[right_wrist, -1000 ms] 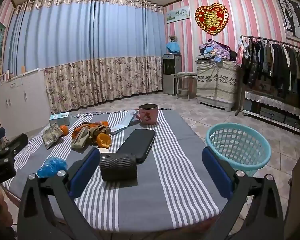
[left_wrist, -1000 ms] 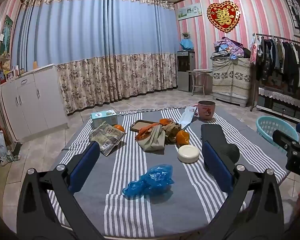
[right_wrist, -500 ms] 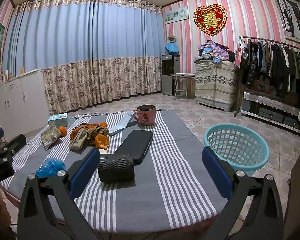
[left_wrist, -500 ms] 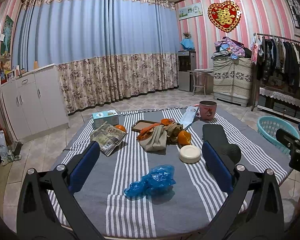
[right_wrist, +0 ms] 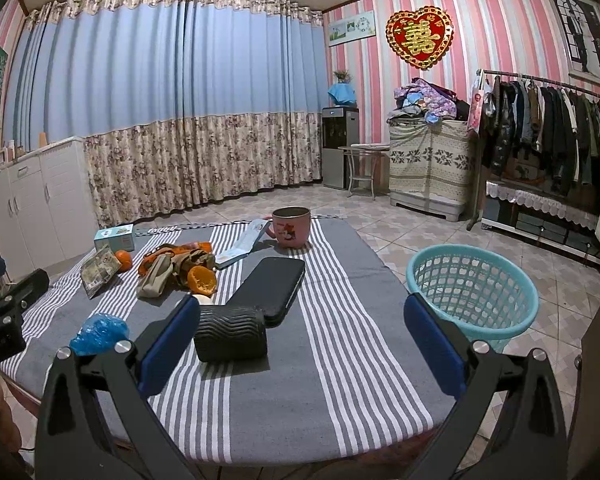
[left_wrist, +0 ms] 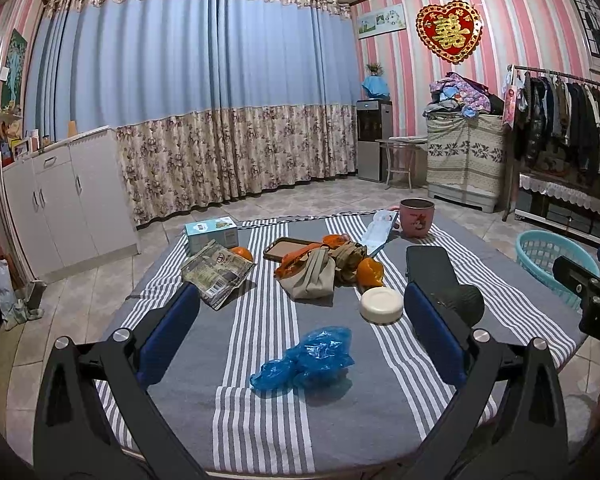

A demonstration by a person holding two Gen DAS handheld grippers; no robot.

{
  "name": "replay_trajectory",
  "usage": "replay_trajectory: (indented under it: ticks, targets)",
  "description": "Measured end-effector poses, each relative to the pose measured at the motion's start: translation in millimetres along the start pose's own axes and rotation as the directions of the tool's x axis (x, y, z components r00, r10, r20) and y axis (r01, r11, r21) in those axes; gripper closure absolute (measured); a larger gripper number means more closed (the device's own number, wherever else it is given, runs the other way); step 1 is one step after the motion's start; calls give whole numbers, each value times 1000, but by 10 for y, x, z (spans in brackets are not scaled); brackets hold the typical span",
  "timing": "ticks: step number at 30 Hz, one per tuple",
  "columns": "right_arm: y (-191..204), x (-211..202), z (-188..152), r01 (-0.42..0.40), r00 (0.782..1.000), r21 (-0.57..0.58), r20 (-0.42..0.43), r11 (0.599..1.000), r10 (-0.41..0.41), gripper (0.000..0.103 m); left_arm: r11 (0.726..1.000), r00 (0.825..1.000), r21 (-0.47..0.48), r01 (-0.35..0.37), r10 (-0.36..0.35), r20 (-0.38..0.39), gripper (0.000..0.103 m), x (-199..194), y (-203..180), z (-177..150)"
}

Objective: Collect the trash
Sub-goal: 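Reach the left tool toward the blue plastic bag on the sheet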

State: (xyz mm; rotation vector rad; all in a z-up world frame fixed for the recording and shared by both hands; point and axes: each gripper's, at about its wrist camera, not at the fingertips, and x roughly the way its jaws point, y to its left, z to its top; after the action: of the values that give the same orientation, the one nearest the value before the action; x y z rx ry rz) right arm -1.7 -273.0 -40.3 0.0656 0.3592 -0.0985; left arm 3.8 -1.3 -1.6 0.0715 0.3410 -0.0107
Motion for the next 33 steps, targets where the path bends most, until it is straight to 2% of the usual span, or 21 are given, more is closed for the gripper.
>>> replay_trajectory:
  ticks: [24,28,33]
  targets:
    - [-23,-4,-11,0,1000,0,-2,1000,0,4,1000,1000,-18,-5,6,23,4,14,147,-86]
    - [-24,-4,-9,-1,1000,-2,-1,1000,1,4,999,999,-51,-2,4,39,4,40,176,-83]
    - [-57,-11,-6,8,1000,-17,-1,1000,-8,4,999,1000,-41,-16,17,20,4,84,193,-83]
